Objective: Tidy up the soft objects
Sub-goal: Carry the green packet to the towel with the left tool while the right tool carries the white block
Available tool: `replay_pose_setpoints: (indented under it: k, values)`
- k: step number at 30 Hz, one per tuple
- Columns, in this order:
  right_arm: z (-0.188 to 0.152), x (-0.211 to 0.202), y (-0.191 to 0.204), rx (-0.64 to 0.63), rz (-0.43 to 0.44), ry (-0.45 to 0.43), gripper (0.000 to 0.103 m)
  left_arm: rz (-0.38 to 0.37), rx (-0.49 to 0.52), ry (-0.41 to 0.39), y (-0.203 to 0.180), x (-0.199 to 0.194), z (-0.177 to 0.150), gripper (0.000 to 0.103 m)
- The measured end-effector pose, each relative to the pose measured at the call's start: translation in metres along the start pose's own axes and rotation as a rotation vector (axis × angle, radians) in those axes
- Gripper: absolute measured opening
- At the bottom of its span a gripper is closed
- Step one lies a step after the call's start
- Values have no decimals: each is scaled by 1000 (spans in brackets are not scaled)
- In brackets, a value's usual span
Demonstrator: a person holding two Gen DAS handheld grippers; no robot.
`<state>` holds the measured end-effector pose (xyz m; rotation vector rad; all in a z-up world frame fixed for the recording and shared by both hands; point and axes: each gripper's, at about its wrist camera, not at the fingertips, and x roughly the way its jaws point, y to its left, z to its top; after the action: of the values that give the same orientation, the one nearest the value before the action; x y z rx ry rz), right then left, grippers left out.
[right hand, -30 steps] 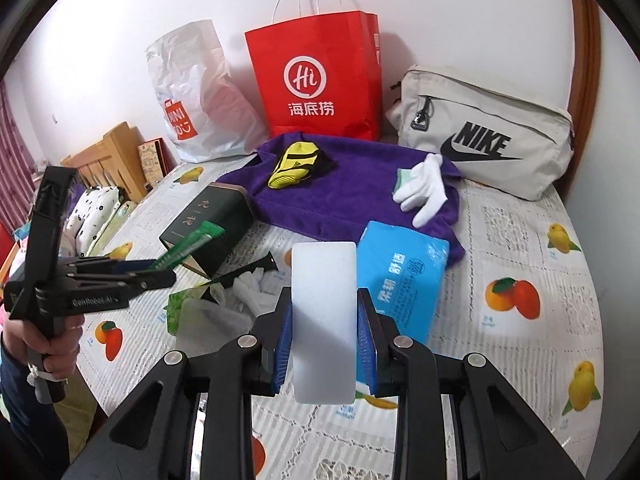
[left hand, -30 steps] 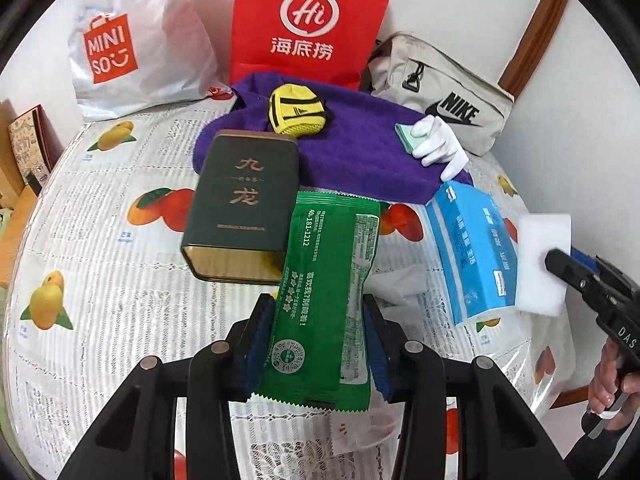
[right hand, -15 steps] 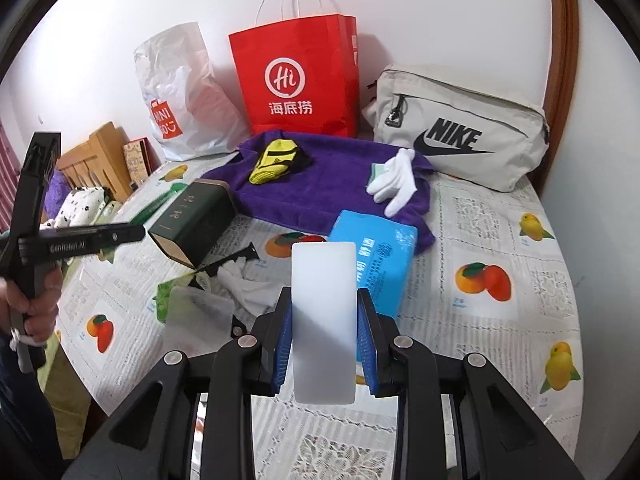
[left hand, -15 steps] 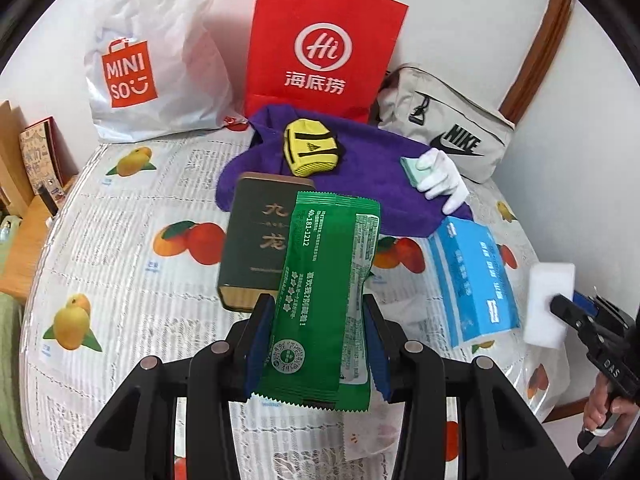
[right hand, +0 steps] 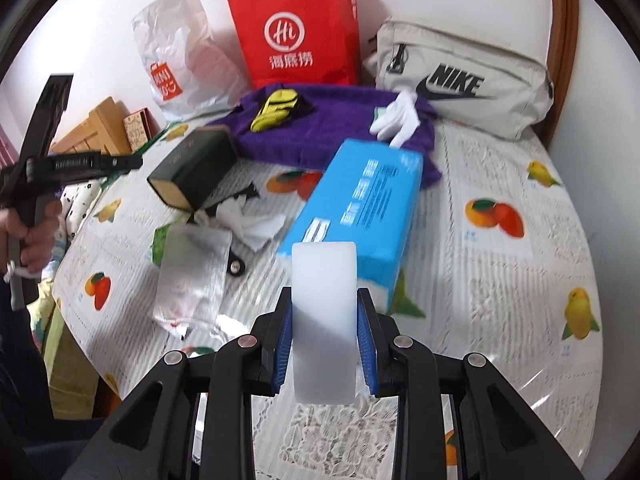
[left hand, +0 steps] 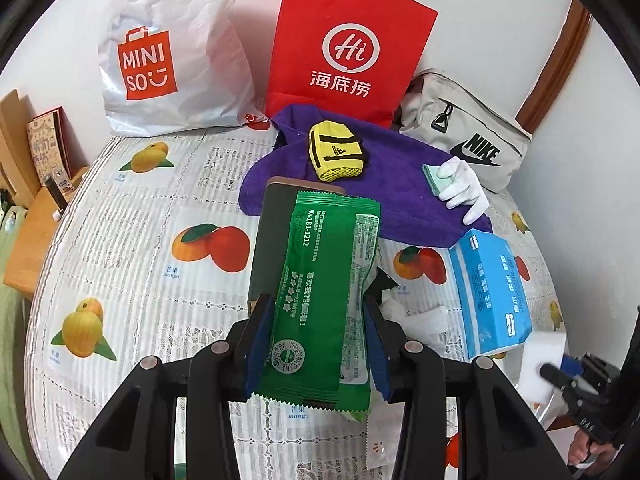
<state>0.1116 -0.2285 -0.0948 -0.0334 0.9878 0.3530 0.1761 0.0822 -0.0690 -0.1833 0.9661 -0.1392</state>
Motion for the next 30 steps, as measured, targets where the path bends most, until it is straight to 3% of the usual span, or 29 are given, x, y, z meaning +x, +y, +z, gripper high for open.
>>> replay_pose_setpoints:
  k: [7,13,30]
  values:
    - [-9,9,-1,17,3,49,29,-9,-2,-1,1,4,8,41]
    - [-5,-1,-6,11,3,34,29,-5,-15,-6,5,8,17,41]
    - [70,-3,-17,-6,14,-88,29,6,-28,2,6,33,50,41]
